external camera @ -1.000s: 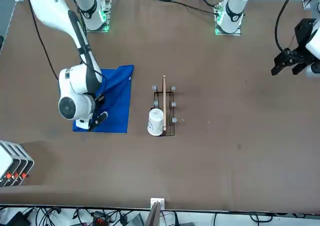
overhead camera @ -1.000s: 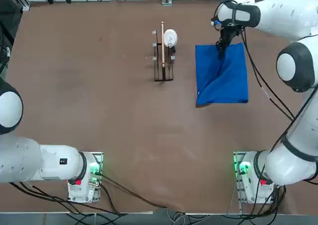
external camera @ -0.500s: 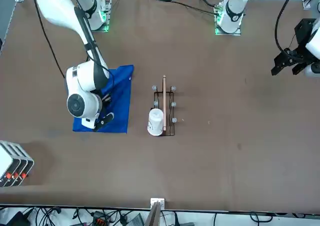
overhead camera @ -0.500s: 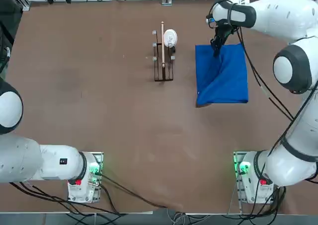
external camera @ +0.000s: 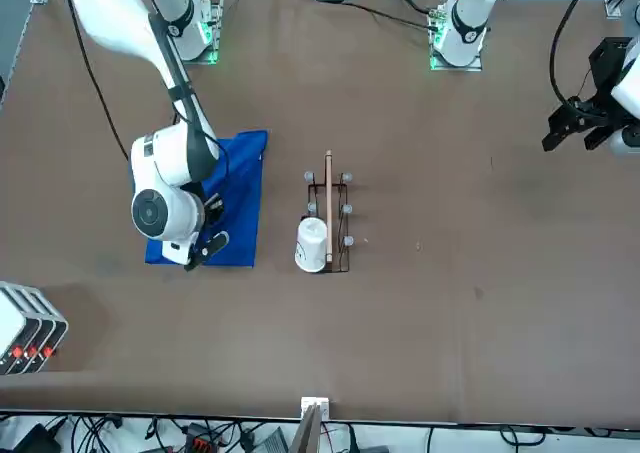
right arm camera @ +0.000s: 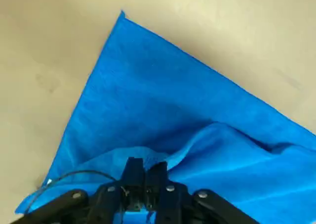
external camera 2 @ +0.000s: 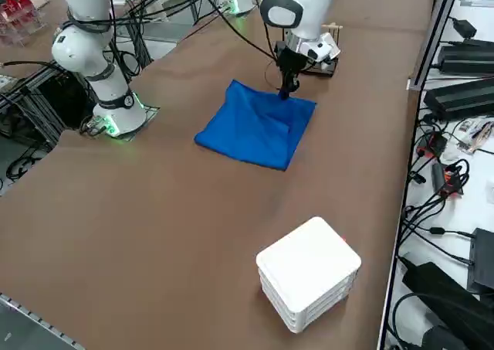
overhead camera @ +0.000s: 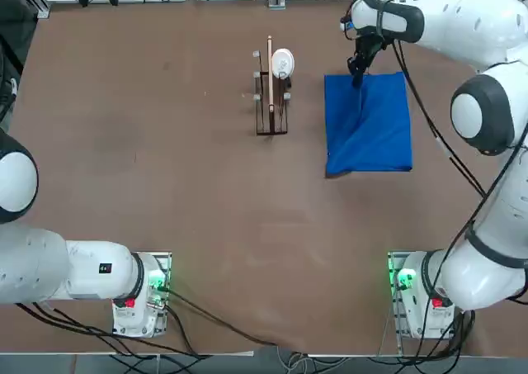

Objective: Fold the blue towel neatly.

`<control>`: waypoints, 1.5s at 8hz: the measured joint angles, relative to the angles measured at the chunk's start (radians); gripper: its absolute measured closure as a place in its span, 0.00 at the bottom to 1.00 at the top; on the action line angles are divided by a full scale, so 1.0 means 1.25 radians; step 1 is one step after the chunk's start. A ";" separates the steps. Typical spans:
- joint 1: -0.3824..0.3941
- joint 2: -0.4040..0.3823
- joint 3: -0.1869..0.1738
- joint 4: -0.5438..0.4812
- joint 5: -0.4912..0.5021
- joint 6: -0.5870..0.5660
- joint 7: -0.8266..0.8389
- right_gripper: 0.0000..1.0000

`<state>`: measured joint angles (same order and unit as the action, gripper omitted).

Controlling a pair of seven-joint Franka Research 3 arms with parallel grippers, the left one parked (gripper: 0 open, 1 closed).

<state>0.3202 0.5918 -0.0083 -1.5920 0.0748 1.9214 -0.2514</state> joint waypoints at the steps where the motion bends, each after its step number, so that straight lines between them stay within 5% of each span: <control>1: 0.009 0.010 0.000 0.011 0.000 0.000 0.001 0.97; 12: 0.070 0.120 0.001 0.187 0.000 0.000 0.060 0.97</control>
<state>0.4081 0.7421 -0.0067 -1.3587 0.0749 1.9215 -0.1759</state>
